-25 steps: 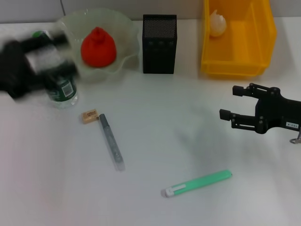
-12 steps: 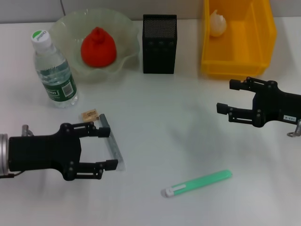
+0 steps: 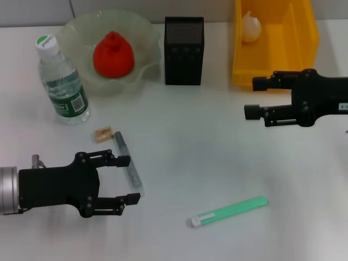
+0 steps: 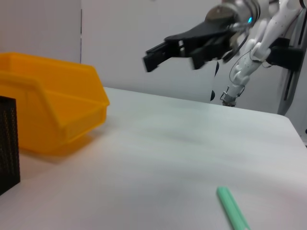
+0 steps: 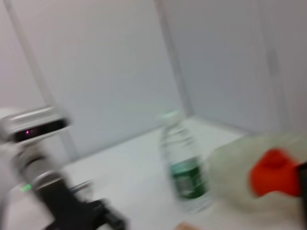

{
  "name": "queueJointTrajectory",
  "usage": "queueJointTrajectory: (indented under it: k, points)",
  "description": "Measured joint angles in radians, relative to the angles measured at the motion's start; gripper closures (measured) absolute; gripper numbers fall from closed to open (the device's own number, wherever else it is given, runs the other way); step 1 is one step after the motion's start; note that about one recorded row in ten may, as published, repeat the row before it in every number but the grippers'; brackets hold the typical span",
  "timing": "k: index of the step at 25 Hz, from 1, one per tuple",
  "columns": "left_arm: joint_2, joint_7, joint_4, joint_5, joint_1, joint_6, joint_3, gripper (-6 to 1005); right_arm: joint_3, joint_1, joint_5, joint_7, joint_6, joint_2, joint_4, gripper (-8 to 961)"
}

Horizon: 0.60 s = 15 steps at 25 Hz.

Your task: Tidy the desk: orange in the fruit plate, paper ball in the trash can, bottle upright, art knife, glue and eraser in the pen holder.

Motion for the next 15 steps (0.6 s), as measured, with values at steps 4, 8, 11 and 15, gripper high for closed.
queueJointTrajectory:
  k: [4, 8, 11, 15]
  points:
    - [0.001, 0.003, -0.014, 0.001, -0.005, -0.013, 0.003, 199, -0.089, 0.111, -0.155, 0.218, -0.169, -0.029, -0.170, 168]
    - [0.003, 0.003, -0.015, 0.002, -0.005, -0.015, 0.003, 201, -0.127, 0.198, -0.260, 0.256, -0.230, -0.028, -0.178, 168]
    - [0.006, 0.003, -0.015, 0.005, -0.005, -0.016, 0.003, 202, -0.187, 0.258, -0.369, 0.238, -0.228, -0.001, -0.170, 168]
    - [0.010, -0.004, -0.015, 0.014, -0.006, -0.011, 0.003, 204, -0.310, 0.295, -0.421, 0.194, -0.155, 0.017, -0.132, 168]
